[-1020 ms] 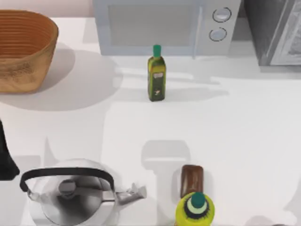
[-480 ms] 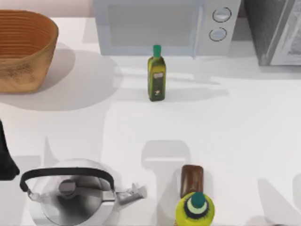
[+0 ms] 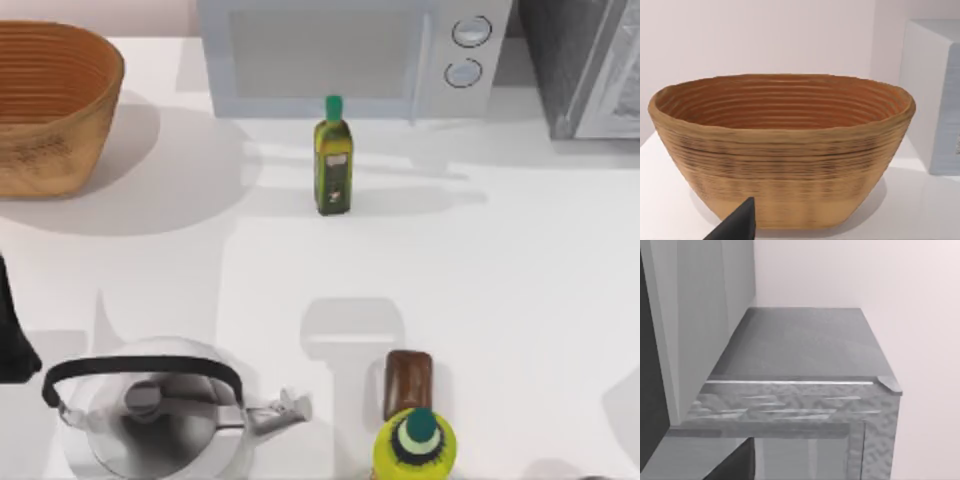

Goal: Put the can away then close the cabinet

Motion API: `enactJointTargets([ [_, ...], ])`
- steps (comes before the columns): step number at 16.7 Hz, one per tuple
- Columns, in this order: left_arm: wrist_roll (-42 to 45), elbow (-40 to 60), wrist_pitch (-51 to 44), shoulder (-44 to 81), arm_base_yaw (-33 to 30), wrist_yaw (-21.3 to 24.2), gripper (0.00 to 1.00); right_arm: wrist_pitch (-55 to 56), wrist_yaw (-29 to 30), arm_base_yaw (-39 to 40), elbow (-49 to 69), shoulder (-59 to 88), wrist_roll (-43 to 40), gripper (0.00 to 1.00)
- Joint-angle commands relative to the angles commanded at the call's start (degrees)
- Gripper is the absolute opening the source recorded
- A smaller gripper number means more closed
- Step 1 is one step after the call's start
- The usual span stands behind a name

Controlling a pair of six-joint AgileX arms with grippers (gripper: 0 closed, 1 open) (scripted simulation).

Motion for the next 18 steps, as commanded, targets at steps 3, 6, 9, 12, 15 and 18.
enactJointTargets([
  [3,0.0,0.0,0.0,0.0,0.0,0.0,1.00,0.2,-0.1,0.3,0.0,0.1,0.0,1.00],
  [6,0.0,0.0,0.0,0.0,0.0,0.0,1.00,0.6,2.2,3.9,0.5,-0.5,0.3,1.00],
  [9,0.0,0.0,0.0,0.0,0.0,0.0,1.00,1.1,8.2,12.7,1.0,-1.5,0.6,1.00],
  [12,0.0,0.0,0.0,0.0,0.0,0.0,1.00,1.0,17.4,25.0,1.2,-2.0,0.8,1.00],
  [15,0.0,0.0,0.0,0.0,0.0,0.0,1.00,0.3,29.2,38.7,0.8,-2.1,1.1,1.00],
  [18,0.0,0.0,0.0,0.0,0.0,0.0,1.00,-0.6,42.6,52.2,0.1,-1.9,1.1,1.00],
])
